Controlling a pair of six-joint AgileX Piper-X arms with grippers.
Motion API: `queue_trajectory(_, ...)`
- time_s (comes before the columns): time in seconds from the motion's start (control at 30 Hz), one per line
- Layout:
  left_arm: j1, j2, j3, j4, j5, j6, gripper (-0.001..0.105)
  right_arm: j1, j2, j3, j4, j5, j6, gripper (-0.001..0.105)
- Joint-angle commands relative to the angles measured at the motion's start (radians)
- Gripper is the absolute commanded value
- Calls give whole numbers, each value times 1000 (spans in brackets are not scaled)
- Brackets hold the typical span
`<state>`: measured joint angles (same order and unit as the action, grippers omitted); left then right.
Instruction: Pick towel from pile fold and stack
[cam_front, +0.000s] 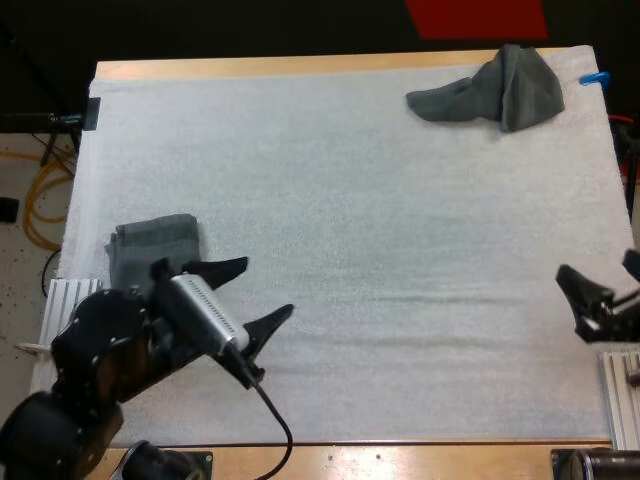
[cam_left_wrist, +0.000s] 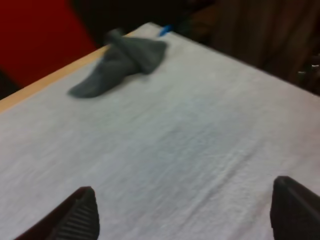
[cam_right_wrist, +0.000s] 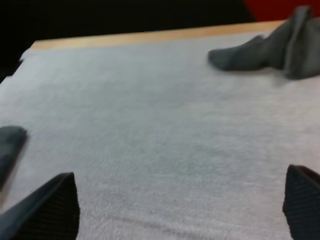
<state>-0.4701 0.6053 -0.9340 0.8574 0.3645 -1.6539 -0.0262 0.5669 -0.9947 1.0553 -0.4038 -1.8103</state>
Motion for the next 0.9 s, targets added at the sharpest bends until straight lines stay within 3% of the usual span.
queue_trajectory(0.0, -13, 13, -12, -14, 6, -2, 68, -4, 31, -12, -10, -19, -29, 80)
queue_trajectory(0.2, -22, 70, -26, -68, 6, -18, 68, -3, 249, -44, -200, 58, -34, 80)
queue_trajectory(0.37, -22, 96, -26, -182, 6, -42, 68, -3, 537, -129, -340, 129, -22, 80)
queue_trajectory(0.57, -22, 141, -26, -274, 9, -76, 68, 4, 867, -288, -416, 208, 26, 80)
queue_trajectory(0.87, -22, 176, -26, -286, 50, -91, 68, 86, 1285, -550, -439, 309, 63, 80)
